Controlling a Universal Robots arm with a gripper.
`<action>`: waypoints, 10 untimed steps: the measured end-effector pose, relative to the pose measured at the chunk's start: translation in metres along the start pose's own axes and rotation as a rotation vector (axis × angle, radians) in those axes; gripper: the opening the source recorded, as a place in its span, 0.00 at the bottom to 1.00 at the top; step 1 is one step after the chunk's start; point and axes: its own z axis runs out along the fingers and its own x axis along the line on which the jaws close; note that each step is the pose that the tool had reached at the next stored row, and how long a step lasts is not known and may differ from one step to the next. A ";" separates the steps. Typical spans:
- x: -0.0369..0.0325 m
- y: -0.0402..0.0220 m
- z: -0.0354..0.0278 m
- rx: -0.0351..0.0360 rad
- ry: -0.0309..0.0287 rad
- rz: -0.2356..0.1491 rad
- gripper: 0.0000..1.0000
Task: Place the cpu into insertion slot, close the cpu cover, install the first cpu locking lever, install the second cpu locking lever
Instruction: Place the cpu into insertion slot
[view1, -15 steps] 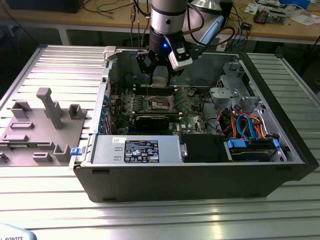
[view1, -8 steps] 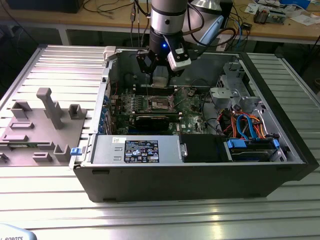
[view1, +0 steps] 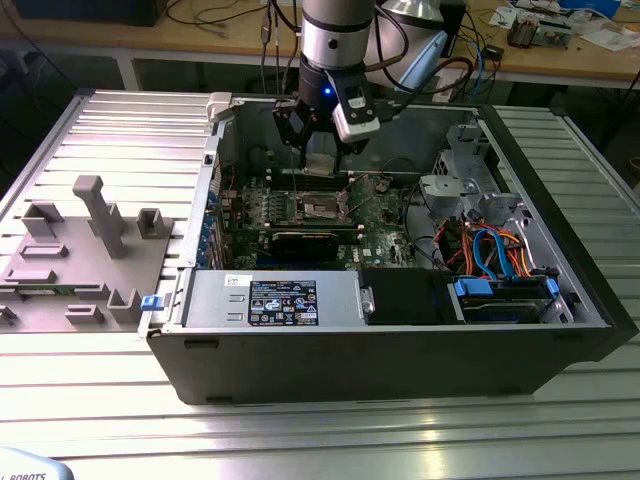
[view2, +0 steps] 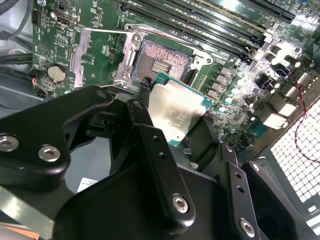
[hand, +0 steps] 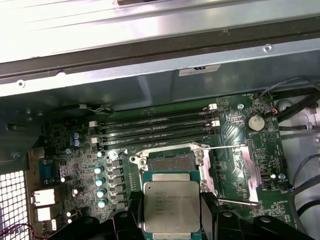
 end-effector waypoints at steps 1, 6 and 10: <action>0.0000 0.0000 0.0000 -0.0001 -0.0004 0.005 0.55; 0.0000 -0.0001 0.0002 -0.0004 -0.0027 0.031 0.55; 0.0000 -0.0001 0.0004 -0.0009 -0.0053 0.060 0.55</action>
